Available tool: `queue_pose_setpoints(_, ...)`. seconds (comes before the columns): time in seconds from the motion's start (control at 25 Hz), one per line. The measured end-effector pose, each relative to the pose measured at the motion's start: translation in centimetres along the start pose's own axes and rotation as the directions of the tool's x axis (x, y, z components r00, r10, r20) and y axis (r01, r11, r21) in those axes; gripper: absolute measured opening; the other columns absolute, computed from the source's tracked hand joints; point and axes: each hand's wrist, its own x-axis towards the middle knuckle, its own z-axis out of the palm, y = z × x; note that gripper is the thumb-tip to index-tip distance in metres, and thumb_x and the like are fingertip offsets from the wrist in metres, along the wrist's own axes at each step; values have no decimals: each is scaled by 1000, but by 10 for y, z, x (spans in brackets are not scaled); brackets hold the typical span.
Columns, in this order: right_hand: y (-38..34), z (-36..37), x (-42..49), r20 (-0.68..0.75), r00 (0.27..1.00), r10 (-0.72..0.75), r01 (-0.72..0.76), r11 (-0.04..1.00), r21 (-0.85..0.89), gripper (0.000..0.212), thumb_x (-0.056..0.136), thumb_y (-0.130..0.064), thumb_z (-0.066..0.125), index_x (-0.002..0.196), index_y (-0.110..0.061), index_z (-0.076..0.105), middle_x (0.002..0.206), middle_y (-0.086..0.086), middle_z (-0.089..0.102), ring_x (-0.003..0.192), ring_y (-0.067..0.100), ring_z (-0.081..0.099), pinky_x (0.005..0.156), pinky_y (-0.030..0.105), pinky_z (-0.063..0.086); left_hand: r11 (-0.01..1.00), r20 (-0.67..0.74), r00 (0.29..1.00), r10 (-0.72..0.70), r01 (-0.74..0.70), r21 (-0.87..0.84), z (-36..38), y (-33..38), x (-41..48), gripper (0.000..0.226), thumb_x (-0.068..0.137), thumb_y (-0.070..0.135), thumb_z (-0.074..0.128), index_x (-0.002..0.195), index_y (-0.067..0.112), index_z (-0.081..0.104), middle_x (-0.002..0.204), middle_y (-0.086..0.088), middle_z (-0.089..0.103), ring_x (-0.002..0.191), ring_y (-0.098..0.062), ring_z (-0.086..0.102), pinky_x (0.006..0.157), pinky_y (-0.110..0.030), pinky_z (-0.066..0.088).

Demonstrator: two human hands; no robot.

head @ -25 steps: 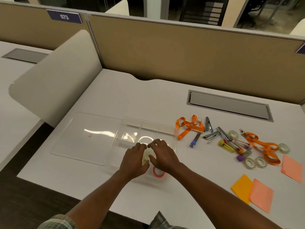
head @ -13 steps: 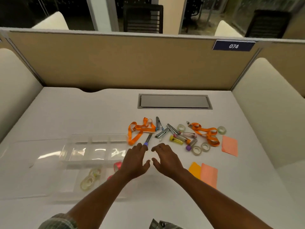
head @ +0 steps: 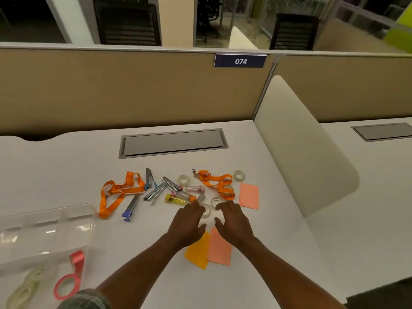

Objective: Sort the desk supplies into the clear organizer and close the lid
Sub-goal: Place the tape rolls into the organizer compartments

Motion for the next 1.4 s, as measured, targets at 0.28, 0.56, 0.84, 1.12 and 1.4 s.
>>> queue_pose_setpoints(0.28, 69, -21, 49, 3, 988, 157, -156, 986, -50, 51, 91, -33, 59, 139, -19, 48, 140, 6, 49, 126, 28, 46, 92, 41, 49, 980, 183, 982, -39, 2, 198, 34, 7, 29, 50, 70, 36, 73, 112, 12, 61, 124, -12, 58, 110, -36, 60, 73, -42, 53)
queue_pose_setpoints(0.56, 94, -19, 118, 124, 960, 250, -226, 957, -181, 66, 91, -27, 53, 151, -22, 26, 161, 13, 17, 136, 33, 34, 103, 44, 38, 960, 186, 981, -62, 8, 280, 46, 2, 25, 44, 52, 40, 82, 87, 18, 68, 108, -10, 64, 93, -29, 67, 56, -33, 56)
queue_pose_setpoints(0.84, 105, 0, 150, 179, 971, 158, -102, 953, -286, 68, 92, -8, 41, 154, -26, 20, 162, 8, 18, 127, 32, 45, 102, 45, 41, 963, 193, 981, -1, -51, 265, 46, 0, 22, 31, 51, 30, 84, 76, 22, 67, 102, -9, 66, 72, -22, 64, 49, -29, 48)
queue_pose_setpoints(1.12, 99, 12, 139, -73, 992, 104, -115, 978, -174, 50, 83, -12, 58, 132, -17, 55, 110, 14, 62, 86, 34, 61, 72, 41, 47, 964, 118, 993, 15, -45, 262, 38, -4, 21, 29, 54, 35, 80, 77, 24, 67, 98, -5, 69, 77, -19, 65, 53, -28, 51)
queue_pose_setpoints(1.4, 46, -9, 108, -109, 944, 310, -224, 849, 479, 43, 84, -28, 70, 124, -23, 55, 113, 5, 62, 102, 23, 61, 85, 36, 51, 884, -4, 955, -297, 273, -380, 5, -8, 7, 47, 76, 37, 65, 116, 24, 45, 102, 10, 51, 85, -12, 53, 67, -22, 41)
